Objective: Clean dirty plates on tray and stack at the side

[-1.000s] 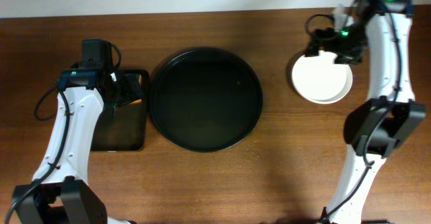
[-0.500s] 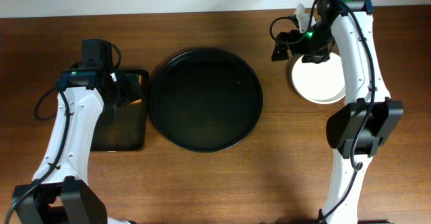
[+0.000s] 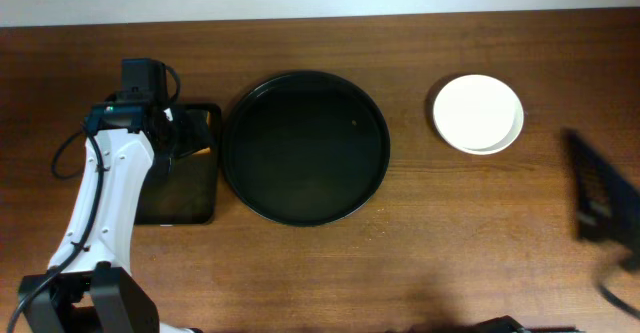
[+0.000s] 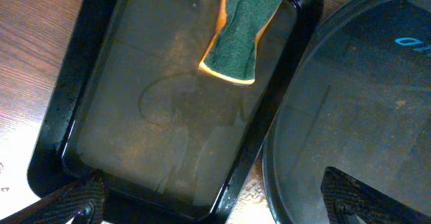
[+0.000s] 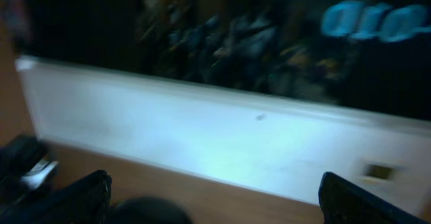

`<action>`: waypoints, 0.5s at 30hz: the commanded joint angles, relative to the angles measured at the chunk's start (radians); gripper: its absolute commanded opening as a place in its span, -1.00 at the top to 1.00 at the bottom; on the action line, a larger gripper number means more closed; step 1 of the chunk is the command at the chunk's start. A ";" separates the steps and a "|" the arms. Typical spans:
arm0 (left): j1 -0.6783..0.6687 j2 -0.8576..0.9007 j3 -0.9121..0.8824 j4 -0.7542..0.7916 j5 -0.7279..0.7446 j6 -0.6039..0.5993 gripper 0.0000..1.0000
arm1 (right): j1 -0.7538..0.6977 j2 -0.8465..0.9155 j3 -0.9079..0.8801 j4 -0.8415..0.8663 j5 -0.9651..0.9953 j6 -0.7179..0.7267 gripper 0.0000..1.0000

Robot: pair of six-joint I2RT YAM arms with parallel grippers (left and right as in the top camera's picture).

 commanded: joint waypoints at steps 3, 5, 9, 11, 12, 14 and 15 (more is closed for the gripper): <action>0.002 -0.021 -0.006 0.001 0.010 0.005 -0.99 | -0.238 -0.346 -0.508 0.338 0.010 -0.006 -0.97; 0.002 -0.021 -0.006 0.001 0.010 0.005 -0.98 | -0.279 -0.567 -0.893 0.627 0.010 -0.005 -0.97; 0.002 -0.021 -0.006 0.001 0.010 0.005 -0.98 | -0.302 -0.877 -1.499 1.022 -0.008 -0.002 -0.97; 0.002 -0.021 -0.006 0.001 0.010 0.005 -0.98 | -0.302 -0.970 -1.740 1.199 -0.059 -0.002 -0.97; 0.002 -0.021 -0.006 0.001 0.010 0.005 -0.98 | -0.302 -1.006 -1.841 1.289 -0.074 -0.002 -0.97; 0.002 -0.021 -0.006 0.001 0.010 0.005 -0.98 | -0.302 -1.060 -2.011 1.419 -0.072 -0.002 -0.97; 0.002 -0.021 -0.006 0.001 0.010 0.005 -0.98 | -0.302 -1.059 -2.042 1.426 -0.074 -0.001 -0.97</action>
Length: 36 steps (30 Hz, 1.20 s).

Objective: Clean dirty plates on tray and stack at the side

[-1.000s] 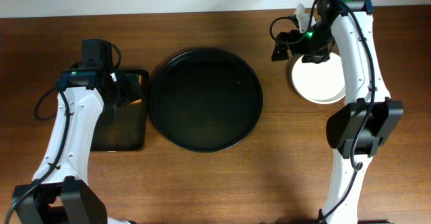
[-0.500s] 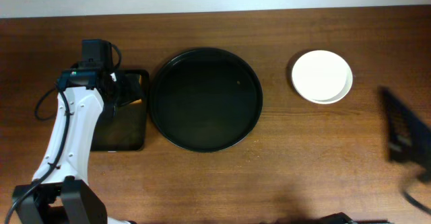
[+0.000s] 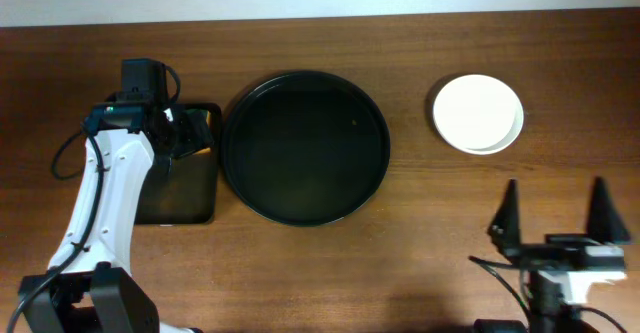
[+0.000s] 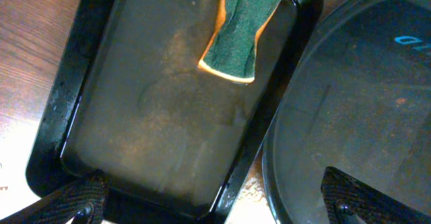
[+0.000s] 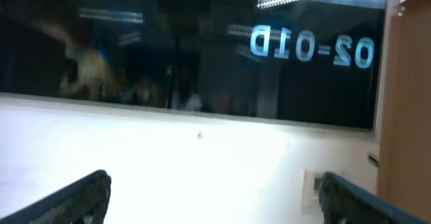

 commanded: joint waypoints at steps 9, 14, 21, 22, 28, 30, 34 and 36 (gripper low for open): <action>0.002 -0.020 -0.003 0.003 0.006 0.005 -0.98 | -0.007 -0.037 -0.359 -0.169 -0.021 0.012 -0.97; 0.002 -0.020 -0.003 0.002 0.006 0.005 -0.98 | -0.007 -0.036 -0.360 -0.214 -0.018 0.012 -0.97; 0.002 -0.020 -0.003 0.003 0.006 0.005 -0.98 | -0.007 -0.036 -0.360 -0.214 -0.018 0.012 -0.97; 0.002 -0.020 -0.003 0.003 0.006 0.005 -0.98 | -0.007 -0.036 -0.360 -0.214 -0.018 0.012 -0.97; 0.002 -0.020 -0.003 0.002 0.006 0.005 -0.98 | -0.007 -0.036 -0.360 -0.214 -0.018 0.012 -0.97; 0.002 -0.020 -0.003 0.003 0.006 0.005 -0.98 | -0.007 -0.036 -0.360 -0.214 -0.018 0.012 -0.97; -0.003 -0.020 -0.009 0.002 0.007 0.005 -0.98 | -0.007 -0.036 -0.360 -0.214 -0.018 0.012 -0.97; -0.004 -0.074 -0.013 0.002 -0.002 0.005 -0.98 | -0.007 -0.036 -0.360 -0.214 -0.018 0.012 -0.97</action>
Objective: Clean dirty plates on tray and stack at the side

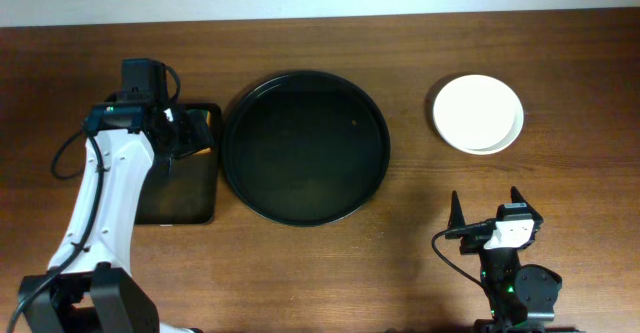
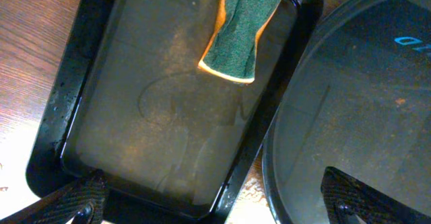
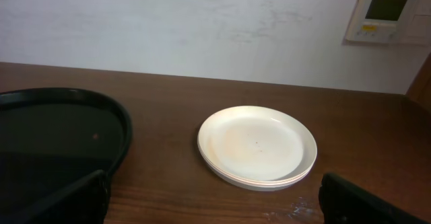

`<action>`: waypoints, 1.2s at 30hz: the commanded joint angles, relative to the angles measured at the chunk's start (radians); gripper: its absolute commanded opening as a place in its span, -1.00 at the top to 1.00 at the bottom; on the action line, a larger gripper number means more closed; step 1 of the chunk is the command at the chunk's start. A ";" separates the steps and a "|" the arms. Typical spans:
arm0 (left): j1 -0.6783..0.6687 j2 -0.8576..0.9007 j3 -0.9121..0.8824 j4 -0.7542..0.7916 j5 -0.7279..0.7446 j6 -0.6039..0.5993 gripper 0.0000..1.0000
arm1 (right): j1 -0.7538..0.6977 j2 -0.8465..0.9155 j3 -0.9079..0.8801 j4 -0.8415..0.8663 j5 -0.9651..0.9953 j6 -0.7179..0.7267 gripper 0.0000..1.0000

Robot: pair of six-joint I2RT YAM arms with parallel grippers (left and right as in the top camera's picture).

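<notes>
A stack of white plates rests on the table at the right, also shown in the right wrist view as plates. The round black tray in the middle carries no plates, only a small speck. My right gripper stands open near the front edge, facing the plates from a distance with nothing between its fingers. My left gripper hangs open above the rectangular black tray. That tray holds shallow water and a green sponge.
The rectangular tray sits right against the round tray's left rim. Bare wood lies between the round tray and the plates. A white wall with a thermostat panel runs behind the table's far edge.
My right arm has shifted left and lower at the table's front, and its camera now faces the plates instead of the window above the wall. The left arm has not moved.
First my right arm was a blur at the table's right edge. Then it stood at the front right, open, with its camera on the window. Now it sits low at the front, facing the plate stack. The left gripper stayed open over the sponge tray throughout.
</notes>
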 commanded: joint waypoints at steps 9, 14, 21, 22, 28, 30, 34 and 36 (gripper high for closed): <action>-0.004 -0.781 -0.476 0.050 -0.001 0.005 -0.98 | -0.006 -0.010 -0.007 -0.003 -0.002 0.011 -0.97; -0.004 -1.258 -0.885 0.383 0.006 0.000 -0.98 | -0.006 -0.010 -0.007 -0.003 -0.002 0.011 -0.97; -0.005 -1.552 -1.265 1.181 0.019 -0.003 -0.99 | -0.006 -0.010 -0.007 -0.003 -0.002 0.011 -0.97; -0.005 -1.576 -1.291 1.197 0.019 -0.003 -0.98 | -0.006 -0.010 -0.007 -0.003 -0.002 0.011 -0.97; -0.005 -1.635 -1.370 1.033 0.017 0.017 -0.98 | -0.006 -0.010 -0.007 -0.003 -0.002 0.011 -0.97; -0.005 -1.635 -1.370 0.901 0.018 0.076 -0.98 | -0.006 -0.010 -0.007 -0.003 -0.002 0.011 -0.97; -0.006 -1.635 -1.369 0.899 0.054 0.288 -0.98 | -0.006 -0.010 -0.007 -0.003 -0.002 0.011 -0.97; -0.006 -1.634 -1.369 0.899 0.060 0.288 -0.98 | -0.006 -0.010 -0.007 -0.003 -0.002 0.011 -0.97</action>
